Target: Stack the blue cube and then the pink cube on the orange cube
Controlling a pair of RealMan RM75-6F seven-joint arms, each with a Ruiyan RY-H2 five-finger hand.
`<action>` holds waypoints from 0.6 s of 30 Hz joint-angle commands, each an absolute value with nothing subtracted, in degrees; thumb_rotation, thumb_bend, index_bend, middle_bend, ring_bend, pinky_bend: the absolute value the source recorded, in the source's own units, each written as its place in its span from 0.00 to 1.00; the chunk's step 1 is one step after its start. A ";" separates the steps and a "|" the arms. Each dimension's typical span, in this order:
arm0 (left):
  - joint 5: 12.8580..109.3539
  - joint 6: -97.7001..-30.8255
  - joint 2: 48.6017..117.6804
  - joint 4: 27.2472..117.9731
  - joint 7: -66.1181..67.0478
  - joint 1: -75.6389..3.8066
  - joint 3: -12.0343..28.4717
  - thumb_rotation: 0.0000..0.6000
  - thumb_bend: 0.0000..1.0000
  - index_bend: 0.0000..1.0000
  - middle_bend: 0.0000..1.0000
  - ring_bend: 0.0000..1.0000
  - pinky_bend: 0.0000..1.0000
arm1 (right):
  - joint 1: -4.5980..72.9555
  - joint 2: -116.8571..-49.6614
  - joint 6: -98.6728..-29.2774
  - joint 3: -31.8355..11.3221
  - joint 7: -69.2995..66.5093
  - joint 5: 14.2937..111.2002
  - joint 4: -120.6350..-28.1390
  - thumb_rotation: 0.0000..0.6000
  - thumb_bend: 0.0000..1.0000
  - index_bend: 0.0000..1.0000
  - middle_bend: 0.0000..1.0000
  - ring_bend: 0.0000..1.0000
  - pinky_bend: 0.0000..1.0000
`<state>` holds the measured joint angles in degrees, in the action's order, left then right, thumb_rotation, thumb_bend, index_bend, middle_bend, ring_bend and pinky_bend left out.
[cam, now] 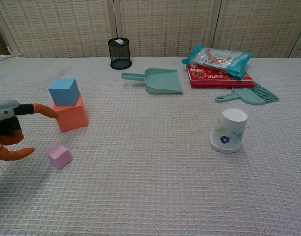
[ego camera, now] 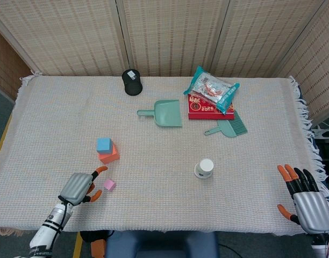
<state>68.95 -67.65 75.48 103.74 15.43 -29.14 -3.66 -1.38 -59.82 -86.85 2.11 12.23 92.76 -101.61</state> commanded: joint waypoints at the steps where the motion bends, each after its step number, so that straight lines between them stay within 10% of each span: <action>1: 70.04 -66.49 77.33 100.19 16.20 -28.56 -4.13 1.00 0.37 0.17 1.00 1.00 1.00 | -1.39 -59.78 -86.86 2.14 12.24 92.81 -101.61 1.00 0.11 0.00 0.00 0.00 0.00; 18: 78.37 -67.33 86.34 84.76 20.00 -27.00 -5.02 1.00 0.37 0.17 1.00 1.00 1.00 | -1.36 -59.87 -86.59 2.00 12.63 92.39 -101.67 1.00 0.11 0.00 0.00 0.00 0.00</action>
<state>77.26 -66.72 85.38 85.63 20.23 -27.22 -5.05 -1.36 -59.87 -86.59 2.00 12.63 92.39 -101.67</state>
